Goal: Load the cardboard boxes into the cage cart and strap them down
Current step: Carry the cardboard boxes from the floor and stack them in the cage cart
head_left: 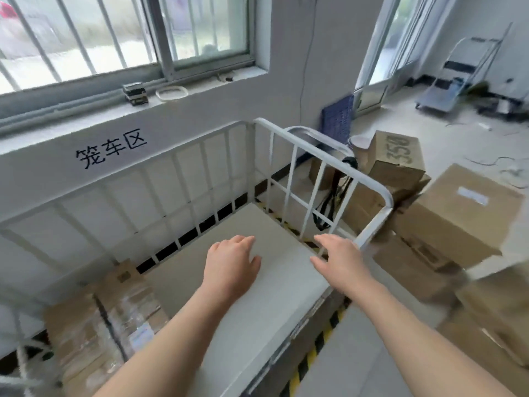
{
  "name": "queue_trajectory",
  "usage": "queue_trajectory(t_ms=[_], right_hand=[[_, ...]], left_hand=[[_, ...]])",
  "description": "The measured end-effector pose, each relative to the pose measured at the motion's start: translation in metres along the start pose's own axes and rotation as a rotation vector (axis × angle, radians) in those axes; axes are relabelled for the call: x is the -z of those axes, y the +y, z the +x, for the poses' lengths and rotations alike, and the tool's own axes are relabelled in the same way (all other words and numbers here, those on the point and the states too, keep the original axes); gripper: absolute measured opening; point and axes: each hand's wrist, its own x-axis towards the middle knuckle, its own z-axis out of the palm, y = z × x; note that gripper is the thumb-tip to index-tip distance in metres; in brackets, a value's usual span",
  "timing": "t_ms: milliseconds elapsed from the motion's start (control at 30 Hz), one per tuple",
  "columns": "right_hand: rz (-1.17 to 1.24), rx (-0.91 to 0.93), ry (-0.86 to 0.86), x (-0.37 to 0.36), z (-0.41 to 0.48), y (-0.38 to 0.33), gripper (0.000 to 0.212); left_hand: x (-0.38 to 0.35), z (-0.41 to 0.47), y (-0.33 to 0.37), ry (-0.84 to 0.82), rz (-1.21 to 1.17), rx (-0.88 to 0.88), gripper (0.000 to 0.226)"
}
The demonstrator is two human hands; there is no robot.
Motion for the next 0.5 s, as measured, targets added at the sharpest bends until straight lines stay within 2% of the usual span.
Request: queue_trajectory(t_ms=[233,500], right_hand=[[0.007,-0.201,0.033,0.052,-0.038,0.144,0.051],[0.040,-0.417,0.094,0.083,-0.066,0.298,0.052]], left_hand=[[-0.029,0.033,0.149,-0.011,-0.055,-0.178,0.045],[-0.075,0.070,0.299,-0.104,-0.060,-0.336,0.039]])
